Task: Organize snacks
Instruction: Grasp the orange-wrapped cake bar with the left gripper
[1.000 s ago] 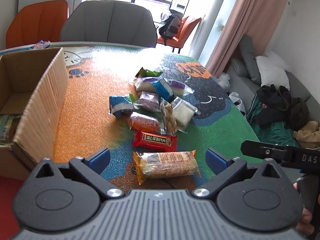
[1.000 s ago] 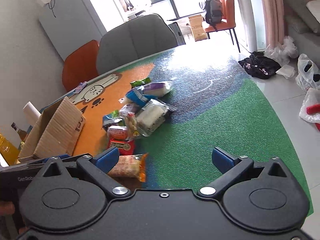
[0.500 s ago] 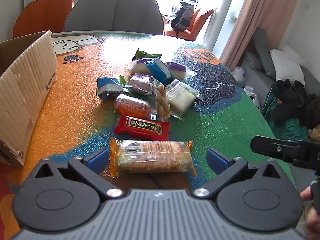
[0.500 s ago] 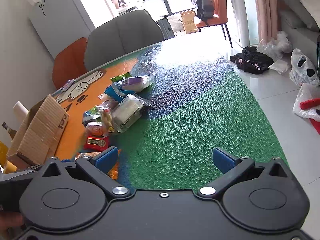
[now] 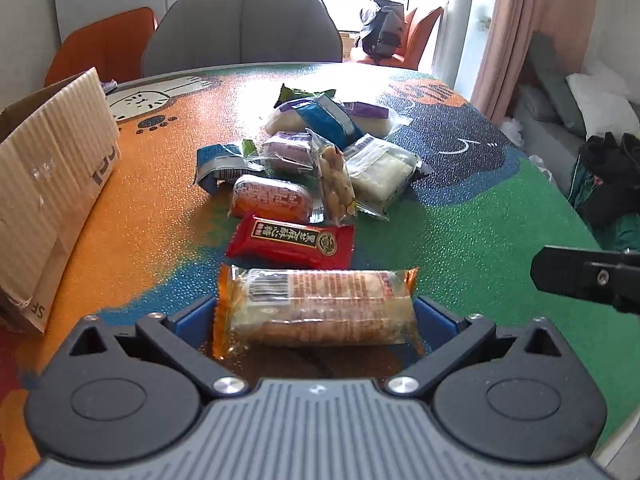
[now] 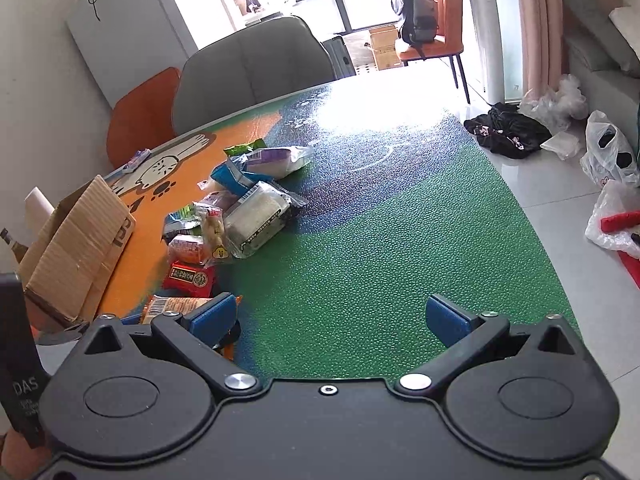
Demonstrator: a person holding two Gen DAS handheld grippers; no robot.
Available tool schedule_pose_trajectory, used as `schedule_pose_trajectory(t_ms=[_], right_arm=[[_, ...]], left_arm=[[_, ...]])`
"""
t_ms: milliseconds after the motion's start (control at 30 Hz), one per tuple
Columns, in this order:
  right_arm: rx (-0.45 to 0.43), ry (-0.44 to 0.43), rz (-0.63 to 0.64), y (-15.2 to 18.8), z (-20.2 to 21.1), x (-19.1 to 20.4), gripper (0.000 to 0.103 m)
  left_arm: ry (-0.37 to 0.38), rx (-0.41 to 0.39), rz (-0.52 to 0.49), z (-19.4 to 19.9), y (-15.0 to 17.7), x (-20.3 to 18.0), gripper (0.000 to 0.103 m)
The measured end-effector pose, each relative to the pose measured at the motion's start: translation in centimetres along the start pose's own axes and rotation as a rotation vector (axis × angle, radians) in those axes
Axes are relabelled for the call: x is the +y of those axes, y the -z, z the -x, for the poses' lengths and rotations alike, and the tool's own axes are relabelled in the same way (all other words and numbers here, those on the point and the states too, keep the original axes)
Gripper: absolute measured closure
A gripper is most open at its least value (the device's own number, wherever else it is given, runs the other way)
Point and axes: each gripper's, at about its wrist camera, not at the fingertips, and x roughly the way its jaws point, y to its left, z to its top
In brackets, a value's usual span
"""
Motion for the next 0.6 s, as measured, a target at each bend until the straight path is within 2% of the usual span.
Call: schedule_pose_trajectory(t_ms=[133,200,267,333,500,600], right_arm=[[0.006,0.005,0.009,0.1,-0.2,0.3,0.0],[0.007,0.008,0.013,0.1,-0.3,0.5,0.0],[0.006,0.006,0.016,0.1,-0.4,0.8,0.0],[0.005,0.001,0.021,0.1,-0.6,1.1,0.0],[0.002,-0.021,0.041,0.0,-1.1,2.5,0.001],[0.0,-0.037,0.05,-0.1,-1.4,3.3,0.006]], left_arm=[[-0.016,-0.02,-0.028,0.1,0.3,-0.1,0.004],[-0.007,-0.031,-0.03,0.4,0.3,0.2,0.015],[0.01,-0.031,-0.037,0.7,0.3,0.6,0.022],[0.043,-0.025,-0.031,1.1,0.2,1.3,0.023],[0.063,-0.049,-0.013,2.4,-0.1,2.8,0.023],[0.071,-0.053,0.001,2.9,-0.4,3.7,0.023]])
